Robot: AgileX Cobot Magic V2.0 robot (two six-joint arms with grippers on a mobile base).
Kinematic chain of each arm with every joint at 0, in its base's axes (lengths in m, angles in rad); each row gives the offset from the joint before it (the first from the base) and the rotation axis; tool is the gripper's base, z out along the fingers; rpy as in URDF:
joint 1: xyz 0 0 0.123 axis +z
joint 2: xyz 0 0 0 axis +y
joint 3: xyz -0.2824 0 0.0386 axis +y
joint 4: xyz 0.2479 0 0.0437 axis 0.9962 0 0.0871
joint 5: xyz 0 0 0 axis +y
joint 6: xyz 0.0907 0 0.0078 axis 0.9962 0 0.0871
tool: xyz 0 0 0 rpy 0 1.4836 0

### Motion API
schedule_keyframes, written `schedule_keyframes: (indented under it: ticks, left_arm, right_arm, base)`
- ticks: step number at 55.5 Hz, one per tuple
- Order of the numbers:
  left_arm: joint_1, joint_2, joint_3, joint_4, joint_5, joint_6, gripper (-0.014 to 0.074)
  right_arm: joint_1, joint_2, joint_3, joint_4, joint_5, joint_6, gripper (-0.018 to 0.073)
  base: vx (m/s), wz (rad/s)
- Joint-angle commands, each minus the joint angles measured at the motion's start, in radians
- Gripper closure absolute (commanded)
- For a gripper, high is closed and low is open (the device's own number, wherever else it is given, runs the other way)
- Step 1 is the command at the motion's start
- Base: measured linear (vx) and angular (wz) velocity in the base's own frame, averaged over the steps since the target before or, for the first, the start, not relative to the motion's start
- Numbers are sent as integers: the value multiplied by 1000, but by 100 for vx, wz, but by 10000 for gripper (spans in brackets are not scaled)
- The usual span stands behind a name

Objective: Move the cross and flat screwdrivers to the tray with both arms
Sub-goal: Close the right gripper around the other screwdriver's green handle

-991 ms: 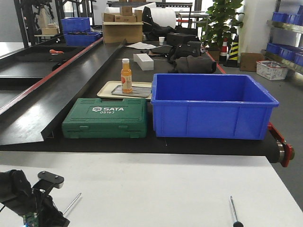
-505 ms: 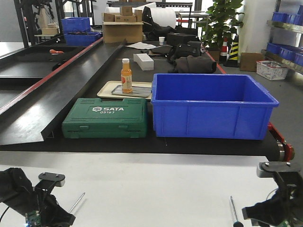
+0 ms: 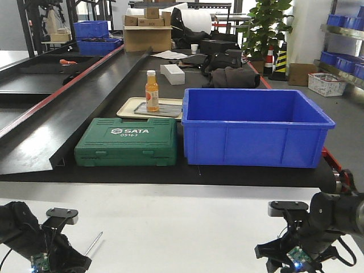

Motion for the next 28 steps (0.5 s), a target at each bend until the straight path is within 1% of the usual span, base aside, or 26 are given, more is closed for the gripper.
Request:
schedule_keyframes:
  ticks: [1,12,18,28]
  left_arm:
    - [-5,-26,-4,-33,68,-18,602]
    - [-5,-26,-4,-36,71,-18,602]
    - [-5,-26,-4,-36,69,-18,602]
    - [-5,-26,-4,-36,64,-18,602]
  right_arm:
    - [-1,-9,-70,-41,7,40,127]
    - [-1,18,-123,-134,74,153,127]
    - [0,23,-123,-140,62,159,127]
    - [0,54,-123,-139,86,159,128]
  base:
    - [0,0]
    - [0,0]
    - [0,0]
    - [0,0]
